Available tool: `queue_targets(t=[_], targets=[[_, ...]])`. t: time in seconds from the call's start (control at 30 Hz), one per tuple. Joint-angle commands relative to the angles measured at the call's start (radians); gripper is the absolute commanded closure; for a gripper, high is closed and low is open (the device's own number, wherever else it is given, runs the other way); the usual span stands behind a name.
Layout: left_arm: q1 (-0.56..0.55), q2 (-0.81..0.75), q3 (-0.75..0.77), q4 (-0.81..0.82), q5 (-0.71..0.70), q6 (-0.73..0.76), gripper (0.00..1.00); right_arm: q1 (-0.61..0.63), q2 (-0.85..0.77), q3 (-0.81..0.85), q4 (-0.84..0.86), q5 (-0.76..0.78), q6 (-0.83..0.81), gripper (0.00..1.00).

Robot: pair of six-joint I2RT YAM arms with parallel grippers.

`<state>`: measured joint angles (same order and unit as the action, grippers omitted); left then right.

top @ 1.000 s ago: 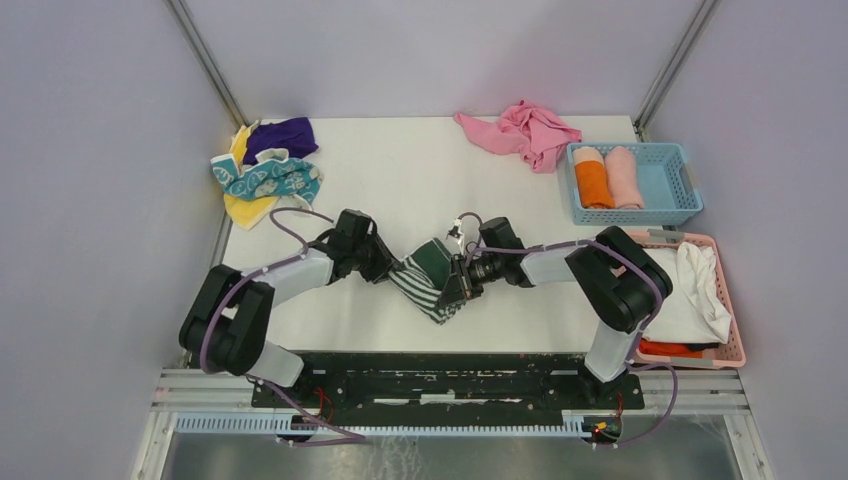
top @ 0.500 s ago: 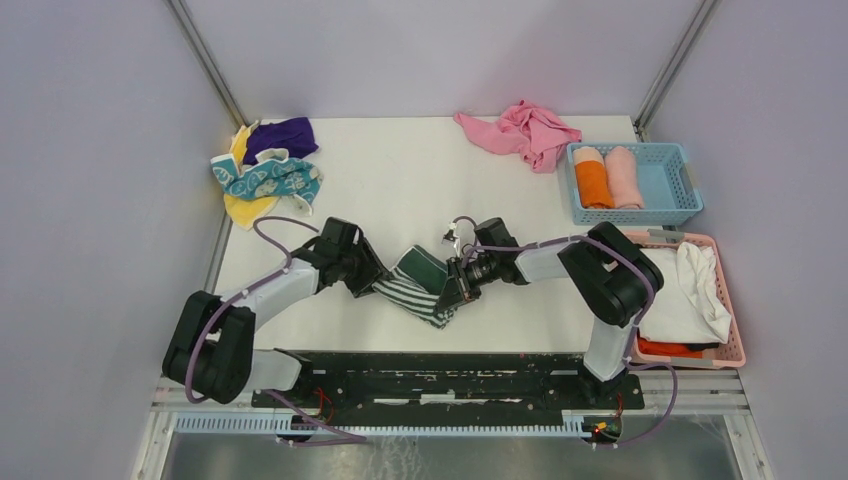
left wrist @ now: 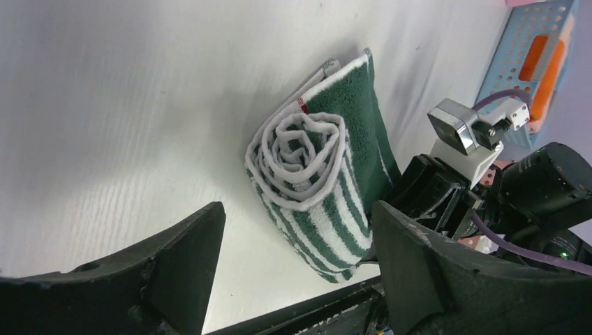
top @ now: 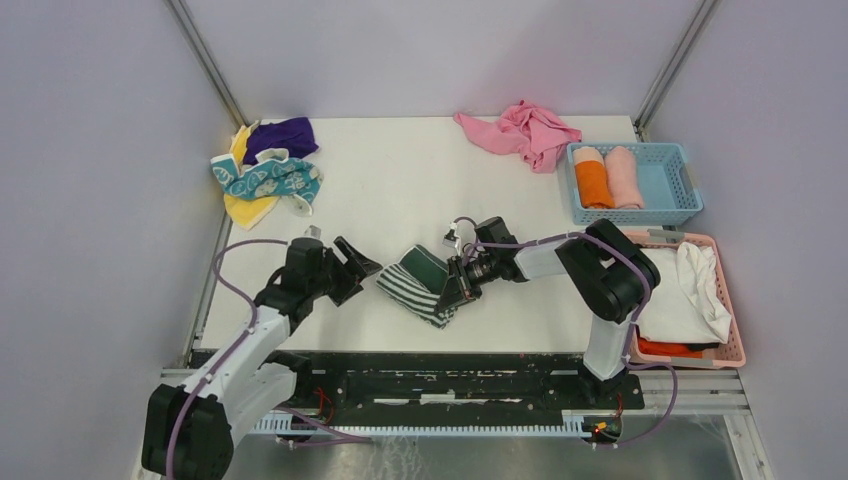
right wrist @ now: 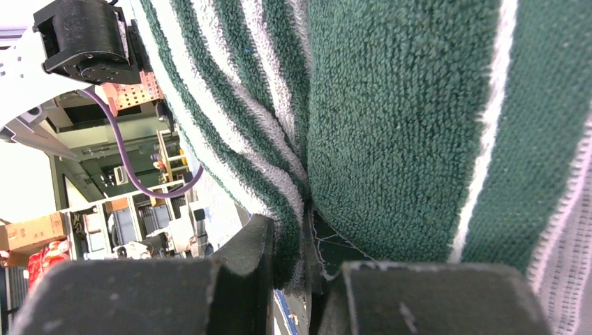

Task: Roll the towels
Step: Roll the towel at the center of the board.

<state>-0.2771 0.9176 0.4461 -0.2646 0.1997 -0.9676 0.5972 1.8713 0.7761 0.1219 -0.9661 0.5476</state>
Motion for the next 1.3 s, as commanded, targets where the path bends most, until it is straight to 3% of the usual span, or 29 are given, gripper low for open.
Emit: queue_targets(t=[0.0, 0.4, 0.67, 0.87, 1.0, 1.1, 1.17, 1.27], targets=[[-0.003, -0.068, -0.113, 0.173, 0.083, -0.136, 0.15, -0.006, 0.084, -0.059, -0.182, 0.258, -0.047, 1.0], [-0.102, 0.1, -0.186, 0.465, 0.045, -0.241, 0.16, -0.009, 0.095, -0.052, -0.188, 0.266, -0.039, 1.0], [-0.195, 0.34, -0.125, 0.499, -0.06, -0.234, 0.24, -0.01, 0.063, -0.041, -0.229, 0.303, -0.057, 0.95], [-0.209, 0.475, -0.075, 0.432, -0.086, -0.221, 0.31, 0.01, -0.033, -0.044, -0.269, 0.355, -0.093, 0.76], [-0.22, 0.5, -0.048, 0.37, -0.118, -0.202, 0.35, 0.054, -0.162, -0.027, -0.352, 0.469, -0.133, 0.62], [-0.228, 0.504, -0.033, 0.331, -0.141, -0.187, 0.36, 0.094, -0.289, -0.015, -0.412, 0.601, -0.15, 0.56], [-0.233, 0.503, -0.024, 0.314, -0.151, -0.183, 0.36, 0.143, -0.383, 0.008, -0.477, 0.74, -0.175, 0.47], [-0.24, 0.507, -0.011, 0.306, -0.153, -0.183, 0.36, 0.249, -0.499, 0.062, -0.561, 0.96, -0.221, 0.43]])
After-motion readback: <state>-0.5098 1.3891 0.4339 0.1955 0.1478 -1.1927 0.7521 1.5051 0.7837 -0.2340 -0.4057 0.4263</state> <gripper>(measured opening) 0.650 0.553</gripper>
